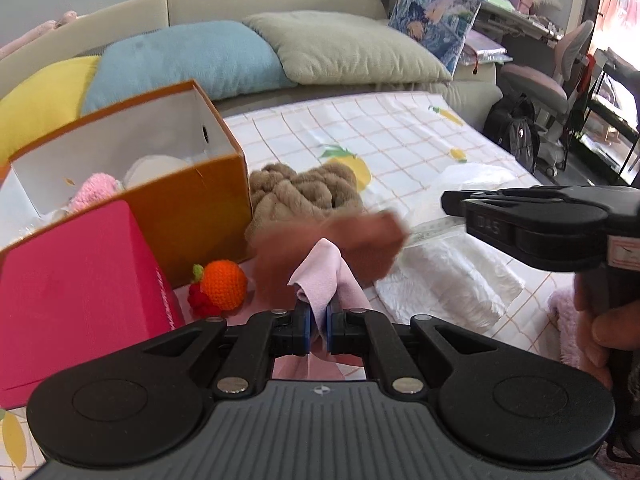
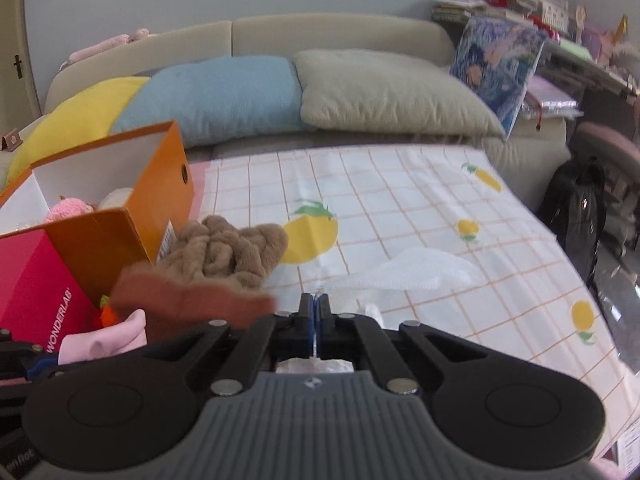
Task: Organize soft objects
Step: 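Grasp the clear plastic sheet with the right tool while the left tool holds the pink cloth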
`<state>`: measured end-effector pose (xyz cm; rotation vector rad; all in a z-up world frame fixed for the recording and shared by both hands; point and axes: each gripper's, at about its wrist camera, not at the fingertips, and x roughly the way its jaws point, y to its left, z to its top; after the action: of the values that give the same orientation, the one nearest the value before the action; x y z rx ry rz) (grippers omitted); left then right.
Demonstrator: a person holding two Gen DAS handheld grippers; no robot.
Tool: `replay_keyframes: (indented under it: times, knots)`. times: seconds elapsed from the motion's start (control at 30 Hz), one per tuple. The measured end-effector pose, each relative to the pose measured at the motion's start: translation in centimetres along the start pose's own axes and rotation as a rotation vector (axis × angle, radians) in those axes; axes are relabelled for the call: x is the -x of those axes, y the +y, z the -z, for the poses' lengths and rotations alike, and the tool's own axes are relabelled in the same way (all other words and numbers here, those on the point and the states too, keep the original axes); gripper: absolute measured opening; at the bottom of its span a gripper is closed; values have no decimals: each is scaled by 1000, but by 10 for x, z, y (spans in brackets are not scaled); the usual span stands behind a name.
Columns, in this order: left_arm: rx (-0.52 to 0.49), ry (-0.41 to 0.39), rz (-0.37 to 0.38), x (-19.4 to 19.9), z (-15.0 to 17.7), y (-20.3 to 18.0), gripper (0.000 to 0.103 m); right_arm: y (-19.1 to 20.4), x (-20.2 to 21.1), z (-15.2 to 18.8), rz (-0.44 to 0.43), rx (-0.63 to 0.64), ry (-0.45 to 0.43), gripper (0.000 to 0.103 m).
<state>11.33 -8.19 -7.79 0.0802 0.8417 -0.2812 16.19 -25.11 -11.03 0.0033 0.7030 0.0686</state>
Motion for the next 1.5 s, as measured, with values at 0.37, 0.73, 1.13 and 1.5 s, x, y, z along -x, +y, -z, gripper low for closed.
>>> replay_keyframes:
  times: [0.37,0.73,1.13,1.5]
  knots:
    - [55,-96,-8,54,0,15,7,12,79,-8,-33,56,-148,0]
    - [84,-83,-21,85,23,31,7,54,111,20,-324,185,25,0]
    - [148,90,-37,53,62,47,7,70,42,64,-188,189,412,31]
    - [171,102,-56,47,72,60,8,97,-9,70,-187,213,451,87]
